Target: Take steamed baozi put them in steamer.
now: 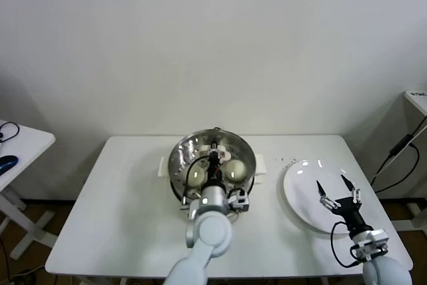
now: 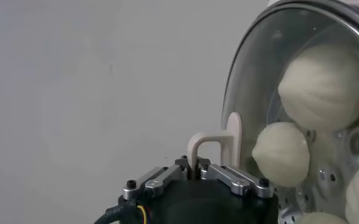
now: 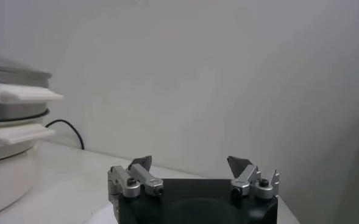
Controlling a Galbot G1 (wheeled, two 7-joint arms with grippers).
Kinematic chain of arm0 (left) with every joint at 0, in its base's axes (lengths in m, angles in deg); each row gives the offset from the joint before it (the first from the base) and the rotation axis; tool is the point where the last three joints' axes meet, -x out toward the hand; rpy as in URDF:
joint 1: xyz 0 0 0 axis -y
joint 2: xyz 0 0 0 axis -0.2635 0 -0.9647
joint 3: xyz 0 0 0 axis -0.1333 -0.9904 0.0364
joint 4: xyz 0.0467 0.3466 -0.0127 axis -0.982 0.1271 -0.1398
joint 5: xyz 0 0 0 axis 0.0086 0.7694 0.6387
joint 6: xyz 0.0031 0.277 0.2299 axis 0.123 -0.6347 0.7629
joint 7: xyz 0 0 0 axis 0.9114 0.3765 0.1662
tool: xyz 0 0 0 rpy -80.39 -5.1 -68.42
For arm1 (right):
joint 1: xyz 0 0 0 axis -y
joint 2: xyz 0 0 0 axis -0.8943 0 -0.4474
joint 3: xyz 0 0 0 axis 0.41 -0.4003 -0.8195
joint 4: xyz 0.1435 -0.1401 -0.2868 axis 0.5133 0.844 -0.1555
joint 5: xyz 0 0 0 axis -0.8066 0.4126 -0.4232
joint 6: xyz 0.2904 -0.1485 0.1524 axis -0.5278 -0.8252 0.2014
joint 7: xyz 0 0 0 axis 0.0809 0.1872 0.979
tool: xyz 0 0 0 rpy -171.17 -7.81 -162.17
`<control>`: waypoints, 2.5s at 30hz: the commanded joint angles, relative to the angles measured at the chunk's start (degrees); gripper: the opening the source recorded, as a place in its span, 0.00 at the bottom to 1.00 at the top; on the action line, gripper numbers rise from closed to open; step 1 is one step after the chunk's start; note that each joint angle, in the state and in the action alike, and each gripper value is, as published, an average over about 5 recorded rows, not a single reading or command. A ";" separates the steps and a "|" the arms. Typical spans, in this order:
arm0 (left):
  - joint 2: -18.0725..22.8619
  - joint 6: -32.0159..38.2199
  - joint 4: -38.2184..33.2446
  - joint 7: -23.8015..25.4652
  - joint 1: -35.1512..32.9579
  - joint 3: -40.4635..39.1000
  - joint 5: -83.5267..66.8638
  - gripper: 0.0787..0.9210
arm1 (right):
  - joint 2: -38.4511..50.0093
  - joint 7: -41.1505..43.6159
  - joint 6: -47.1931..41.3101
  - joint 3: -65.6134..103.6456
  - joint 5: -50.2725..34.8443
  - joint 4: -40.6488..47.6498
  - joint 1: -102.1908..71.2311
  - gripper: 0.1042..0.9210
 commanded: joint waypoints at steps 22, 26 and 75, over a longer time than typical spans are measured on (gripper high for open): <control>1.34 0.53 -2.20 0.13 0.14 -0.62 -0.26 0.17 | -0.30 0.15 0.04 0.41 0.31 0.21 0.68 0.88; 0.94 1.00 -4.28 0.95 -0.16 -1.06 -0.15 0.31 | -0.26 0.27 0.13 0.47 0.42 0.52 0.77 0.88; -3.97 4.89 -15.39 5.76 -6.66 0.94 -4.01 0.88 | 0.34 1.32 0.61 0.17 1.25 2.95 2.62 0.88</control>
